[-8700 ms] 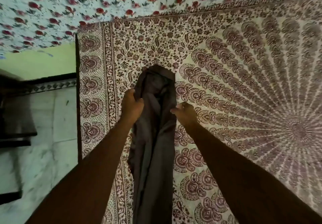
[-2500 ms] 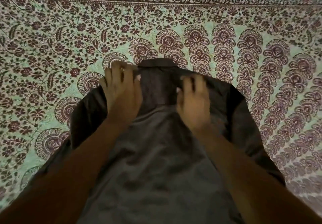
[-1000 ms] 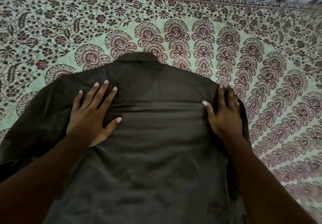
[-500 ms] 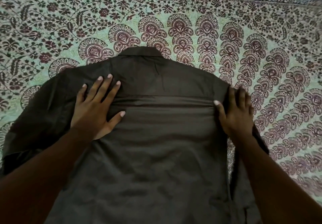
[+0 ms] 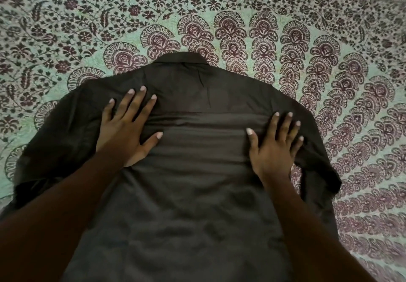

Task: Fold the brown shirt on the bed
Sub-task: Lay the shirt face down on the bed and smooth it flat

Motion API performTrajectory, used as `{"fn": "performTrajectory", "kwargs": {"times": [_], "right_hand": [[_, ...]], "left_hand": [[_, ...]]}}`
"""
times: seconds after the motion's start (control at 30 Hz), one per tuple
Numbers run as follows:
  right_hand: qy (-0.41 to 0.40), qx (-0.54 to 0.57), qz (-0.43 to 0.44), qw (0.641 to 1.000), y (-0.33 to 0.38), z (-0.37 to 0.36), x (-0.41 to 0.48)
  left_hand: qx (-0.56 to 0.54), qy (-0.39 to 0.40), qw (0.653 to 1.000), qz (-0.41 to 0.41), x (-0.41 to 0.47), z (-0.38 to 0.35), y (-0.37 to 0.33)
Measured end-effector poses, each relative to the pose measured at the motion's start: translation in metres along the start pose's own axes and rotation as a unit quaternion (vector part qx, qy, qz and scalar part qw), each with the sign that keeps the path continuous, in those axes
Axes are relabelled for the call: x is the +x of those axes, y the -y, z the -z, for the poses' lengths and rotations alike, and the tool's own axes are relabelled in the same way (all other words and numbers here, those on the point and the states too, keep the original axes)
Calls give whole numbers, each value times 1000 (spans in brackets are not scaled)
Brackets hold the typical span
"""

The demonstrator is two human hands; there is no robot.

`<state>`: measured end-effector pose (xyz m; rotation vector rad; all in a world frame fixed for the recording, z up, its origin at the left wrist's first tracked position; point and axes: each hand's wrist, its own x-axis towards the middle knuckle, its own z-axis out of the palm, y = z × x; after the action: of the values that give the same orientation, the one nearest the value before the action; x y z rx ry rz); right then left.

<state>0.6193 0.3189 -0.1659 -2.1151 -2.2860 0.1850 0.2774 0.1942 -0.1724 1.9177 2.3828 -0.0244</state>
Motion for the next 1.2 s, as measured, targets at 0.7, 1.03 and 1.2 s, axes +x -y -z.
{"fn": "performTrajectory", "kwargs": {"times": [0.7, 1.03, 1.2], "right_hand": [[24, 43, 215, 975, 191, -35, -113], [-10, 26, 203, 979, 193, -36, -115], [-17, 27, 200, 979, 193, -35, -115]], "left_hand": [[-263, -41, 861, 433, -94, 59, 128], [-412, 160, 818, 369, -128, 69, 139], [-329, 164, 876, 314, -141, 65, 141]]}}
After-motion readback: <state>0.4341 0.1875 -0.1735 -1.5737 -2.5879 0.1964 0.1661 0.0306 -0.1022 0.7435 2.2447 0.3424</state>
